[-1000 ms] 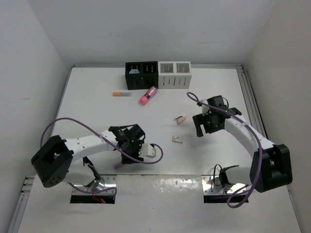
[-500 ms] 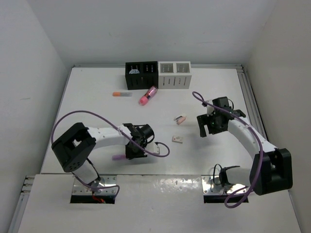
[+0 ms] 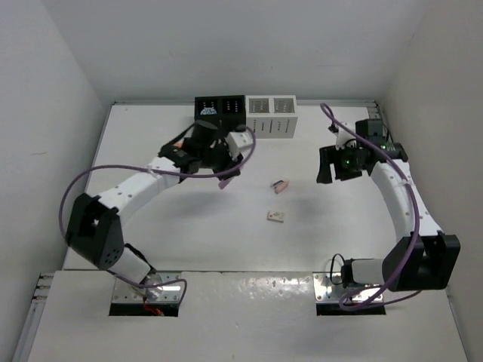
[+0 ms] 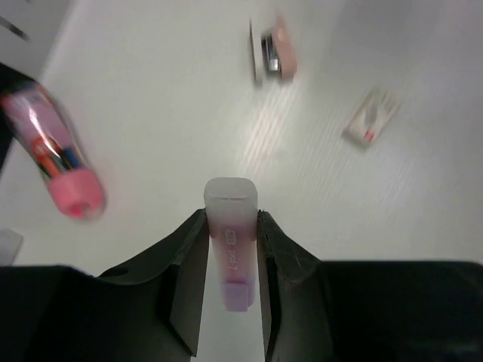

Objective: Sort the stationery into containers
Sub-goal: Grab a piece of stationery with the left arm, then pass the stationery from the left arm to the right

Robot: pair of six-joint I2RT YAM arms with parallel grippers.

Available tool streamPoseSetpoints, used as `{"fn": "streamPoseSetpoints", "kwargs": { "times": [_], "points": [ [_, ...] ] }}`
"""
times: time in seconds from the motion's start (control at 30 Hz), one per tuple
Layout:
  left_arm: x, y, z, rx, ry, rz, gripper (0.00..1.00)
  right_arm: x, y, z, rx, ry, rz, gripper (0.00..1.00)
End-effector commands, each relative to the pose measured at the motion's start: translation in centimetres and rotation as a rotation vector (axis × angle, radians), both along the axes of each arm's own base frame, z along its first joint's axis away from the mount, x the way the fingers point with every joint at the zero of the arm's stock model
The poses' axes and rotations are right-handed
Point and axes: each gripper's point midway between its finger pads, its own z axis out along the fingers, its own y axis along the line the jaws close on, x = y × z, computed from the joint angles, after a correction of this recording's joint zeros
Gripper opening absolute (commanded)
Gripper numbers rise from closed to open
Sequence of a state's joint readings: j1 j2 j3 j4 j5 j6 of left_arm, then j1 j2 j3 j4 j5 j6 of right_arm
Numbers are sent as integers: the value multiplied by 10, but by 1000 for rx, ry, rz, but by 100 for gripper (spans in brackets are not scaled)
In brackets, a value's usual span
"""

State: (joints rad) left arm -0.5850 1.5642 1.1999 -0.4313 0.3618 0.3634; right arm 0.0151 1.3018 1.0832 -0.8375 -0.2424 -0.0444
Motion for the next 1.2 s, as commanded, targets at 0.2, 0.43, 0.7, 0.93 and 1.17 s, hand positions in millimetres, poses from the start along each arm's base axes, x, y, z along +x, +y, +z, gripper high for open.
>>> {"fn": "streamPoseSetpoints", "kwargs": {
  "times": [0.2, 0.43, 0.7, 0.93, 1.17],
  "points": [
    [7, -8, 187, -817, 165, 108, 0, -2, 78, 80, 384, -211, 146, 65],
    [29, 22, 224, -1182, 544, 300, 0, 24, 105, 151, 367, -653, 209, 63],
    [36, 14, 218, -1198, 848, 415, 0, 43, 144, 198, 182, -1076, 516, 59],
    [3, 8, 209, -1121, 983, 369, 0, 29, 168, 227, 76, -1447, 772, 46],
    [-5, 4, 207, -1106, 1011, 345, 0, -4, 196, 180, 68, -1604, 991, 59]
  ]
}}
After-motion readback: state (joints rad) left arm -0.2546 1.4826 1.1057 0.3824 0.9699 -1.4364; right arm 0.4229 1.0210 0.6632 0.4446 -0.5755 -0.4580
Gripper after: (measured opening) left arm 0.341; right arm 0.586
